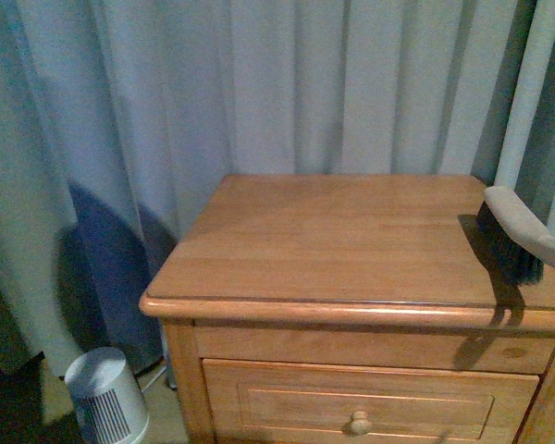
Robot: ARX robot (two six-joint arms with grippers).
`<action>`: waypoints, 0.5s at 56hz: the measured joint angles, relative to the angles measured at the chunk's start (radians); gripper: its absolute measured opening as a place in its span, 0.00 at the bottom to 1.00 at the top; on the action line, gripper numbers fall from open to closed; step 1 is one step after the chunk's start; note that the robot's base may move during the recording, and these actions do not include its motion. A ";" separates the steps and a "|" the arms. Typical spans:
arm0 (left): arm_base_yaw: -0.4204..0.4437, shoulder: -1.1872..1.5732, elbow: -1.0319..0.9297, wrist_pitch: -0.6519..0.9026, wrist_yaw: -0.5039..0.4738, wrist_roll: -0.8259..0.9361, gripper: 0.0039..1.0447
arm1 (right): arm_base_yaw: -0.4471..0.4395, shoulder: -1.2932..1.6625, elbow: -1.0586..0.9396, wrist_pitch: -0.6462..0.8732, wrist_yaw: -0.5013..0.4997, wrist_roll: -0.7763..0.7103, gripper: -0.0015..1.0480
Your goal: Clean up trash
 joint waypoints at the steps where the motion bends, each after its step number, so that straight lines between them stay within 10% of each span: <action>1: 0.006 -0.017 -0.011 0.005 0.010 -0.008 0.27 | 0.000 0.000 0.000 0.000 0.000 0.000 0.93; 24: 0.109 -0.087 -0.125 0.117 0.032 -0.113 0.27 | 0.000 0.000 0.000 0.000 0.000 0.000 0.93; 28: 0.109 -0.087 -0.126 0.117 0.031 -0.118 0.27 | 0.079 0.045 0.002 0.029 0.238 -0.068 0.93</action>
